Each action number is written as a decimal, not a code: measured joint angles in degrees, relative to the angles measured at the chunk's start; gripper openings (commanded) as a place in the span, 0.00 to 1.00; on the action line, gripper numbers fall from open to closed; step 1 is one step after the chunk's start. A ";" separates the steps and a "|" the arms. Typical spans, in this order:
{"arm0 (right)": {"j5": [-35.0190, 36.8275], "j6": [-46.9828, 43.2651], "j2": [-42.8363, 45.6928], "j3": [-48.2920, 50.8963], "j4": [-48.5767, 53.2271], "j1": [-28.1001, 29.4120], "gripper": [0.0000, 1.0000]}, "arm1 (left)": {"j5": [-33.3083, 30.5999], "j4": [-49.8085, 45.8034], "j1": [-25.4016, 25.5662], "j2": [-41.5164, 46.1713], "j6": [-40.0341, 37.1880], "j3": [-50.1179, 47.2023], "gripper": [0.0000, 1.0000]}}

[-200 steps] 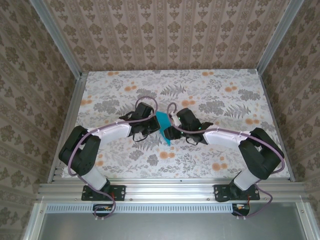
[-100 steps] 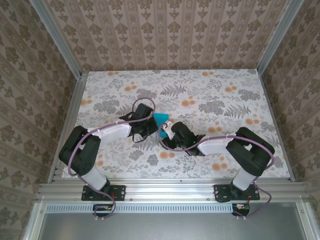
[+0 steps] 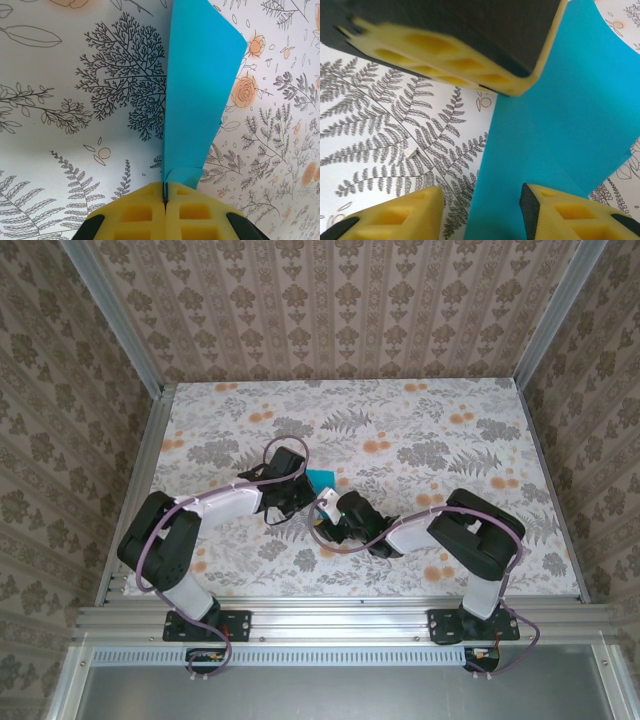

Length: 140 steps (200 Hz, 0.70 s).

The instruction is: Fold a paper plane with a square sheet of paper (pick it up from the middle)

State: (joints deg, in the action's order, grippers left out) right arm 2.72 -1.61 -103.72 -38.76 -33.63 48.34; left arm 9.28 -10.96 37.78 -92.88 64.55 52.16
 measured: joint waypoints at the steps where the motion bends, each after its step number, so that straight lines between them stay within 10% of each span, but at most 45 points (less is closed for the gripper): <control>1: 0.04 -0.02 -0.09 0.00 -0.02 0.00 0.40 | 0.02 0.00 0.00 0.00 0.00 0.00 0.02; 44: 0.55 0.22 -0.87 0.04 -1.03 0.00 0.28 | 0.13 -0.02 -0.31 0.00 0.22 0.00 0.02; 140: -0.13 2.36 -0.85 0.39 -2.25 -1.09 0.37 | 0.52 -0.24 -0.70 0.00 0.22 0.00 0.02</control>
State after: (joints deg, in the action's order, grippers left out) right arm 2.59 0.75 -104.57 -38.37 -35.88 47.24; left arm 9.80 -11.20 37.08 -92.88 64.77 52.16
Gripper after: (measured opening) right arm 0.369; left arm 0.059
